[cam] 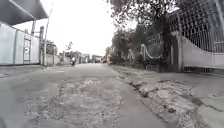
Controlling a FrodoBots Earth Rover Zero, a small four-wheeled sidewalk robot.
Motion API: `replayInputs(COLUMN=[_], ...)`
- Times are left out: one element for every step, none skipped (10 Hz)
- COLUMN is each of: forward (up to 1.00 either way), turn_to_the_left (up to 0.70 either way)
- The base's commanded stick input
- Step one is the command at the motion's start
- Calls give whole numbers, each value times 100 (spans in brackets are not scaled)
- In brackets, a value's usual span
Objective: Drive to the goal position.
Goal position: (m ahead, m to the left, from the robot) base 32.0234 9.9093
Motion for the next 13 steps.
replayInputs(forward=[100, 100, 100, 100, 100, 100, 100, 100, 100, 100, 100, 100, 100], turn_to_the_left=[0, 0, 17, 0, 1, 40, 40, 40, 6, 0, 0, 0, 0])
